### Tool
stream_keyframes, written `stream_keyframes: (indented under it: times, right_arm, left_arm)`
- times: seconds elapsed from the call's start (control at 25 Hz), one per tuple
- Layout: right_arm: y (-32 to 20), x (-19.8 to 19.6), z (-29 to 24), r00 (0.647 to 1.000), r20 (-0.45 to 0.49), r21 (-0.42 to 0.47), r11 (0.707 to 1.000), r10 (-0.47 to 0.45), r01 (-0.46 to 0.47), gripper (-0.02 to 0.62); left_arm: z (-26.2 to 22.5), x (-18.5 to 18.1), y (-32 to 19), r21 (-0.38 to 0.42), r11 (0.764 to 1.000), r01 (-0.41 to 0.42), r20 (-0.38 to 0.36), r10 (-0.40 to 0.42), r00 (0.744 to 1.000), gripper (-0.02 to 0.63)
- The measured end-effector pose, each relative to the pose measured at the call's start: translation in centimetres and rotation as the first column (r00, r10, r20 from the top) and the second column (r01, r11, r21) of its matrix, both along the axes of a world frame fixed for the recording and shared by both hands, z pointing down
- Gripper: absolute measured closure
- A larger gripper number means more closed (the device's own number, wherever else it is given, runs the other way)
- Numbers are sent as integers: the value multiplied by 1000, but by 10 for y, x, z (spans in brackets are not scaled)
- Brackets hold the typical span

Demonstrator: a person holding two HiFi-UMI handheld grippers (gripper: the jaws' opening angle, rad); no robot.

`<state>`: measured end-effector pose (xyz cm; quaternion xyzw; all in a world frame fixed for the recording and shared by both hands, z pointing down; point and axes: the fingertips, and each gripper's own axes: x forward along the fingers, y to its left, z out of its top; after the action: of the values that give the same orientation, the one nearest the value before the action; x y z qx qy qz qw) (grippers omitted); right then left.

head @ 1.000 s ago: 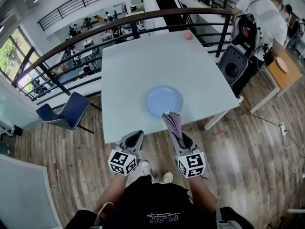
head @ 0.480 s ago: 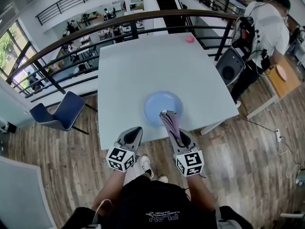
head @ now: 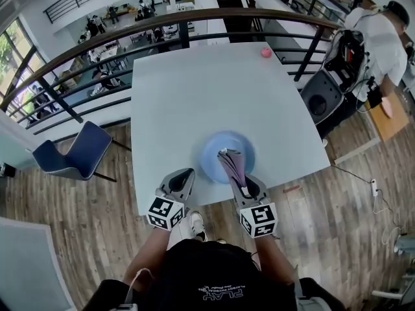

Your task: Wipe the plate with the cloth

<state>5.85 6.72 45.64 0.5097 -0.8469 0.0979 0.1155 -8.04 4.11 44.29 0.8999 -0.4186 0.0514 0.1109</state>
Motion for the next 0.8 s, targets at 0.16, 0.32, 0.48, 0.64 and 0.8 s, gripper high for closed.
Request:
stream_keyframes:
  times: [0.16, 0.32, 0.48, 0.64, 0.8]
  right_arm:
    - [-24, -12, 4, 1000, -20, -17, 1000, -1, 0, 486]
    - [-40, -27, 8, 999, -40, -31, 1000, -6, 5, 486]
    - [-56, -44, 11, 998, -59, -42, 999, -1, -1, 486]
    - [-69, -50, 12, 997, -71, -46, 999, 13, -17, 486]
    - [-79, -53, 16, 996, -84, -54, 998, 22, -26, 486]
  left_arm:
    - [3, -14, -25, -10, 1000, 1, -7, -1, 1000, 592]
    - [9, -29, -40, -19, 1000, -3, -9, 3, 1000, 592]
    - [11, -46, -56, -29, 1000, -9, -21, 9, 1000, 592]
    - [13, -51, -71, -26, 999, -18, -33, 17, 999, 592]
    - [16, -55, -82, -29, 999, -21, -36, 20, 999, 592]
